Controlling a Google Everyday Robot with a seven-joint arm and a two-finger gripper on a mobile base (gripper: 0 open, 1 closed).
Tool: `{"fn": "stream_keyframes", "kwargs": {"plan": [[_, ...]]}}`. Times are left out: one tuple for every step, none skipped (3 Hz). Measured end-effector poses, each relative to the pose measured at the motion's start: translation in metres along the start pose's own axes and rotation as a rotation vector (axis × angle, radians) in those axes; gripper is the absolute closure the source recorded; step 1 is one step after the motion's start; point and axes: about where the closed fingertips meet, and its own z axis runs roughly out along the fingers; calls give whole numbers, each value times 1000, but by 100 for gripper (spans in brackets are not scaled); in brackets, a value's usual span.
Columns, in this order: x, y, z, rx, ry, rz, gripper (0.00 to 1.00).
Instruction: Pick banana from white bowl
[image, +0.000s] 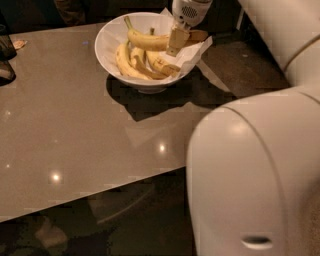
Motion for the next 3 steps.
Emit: {"fn": "stream_keyframes", "kwargs": {"plan": [[8, 17, 1, -22, 6, 3, 100], [-3, 21, -12, -32, -7, -37, 100], [-9, 29, -36, -29, -13, -64, 100]]}}
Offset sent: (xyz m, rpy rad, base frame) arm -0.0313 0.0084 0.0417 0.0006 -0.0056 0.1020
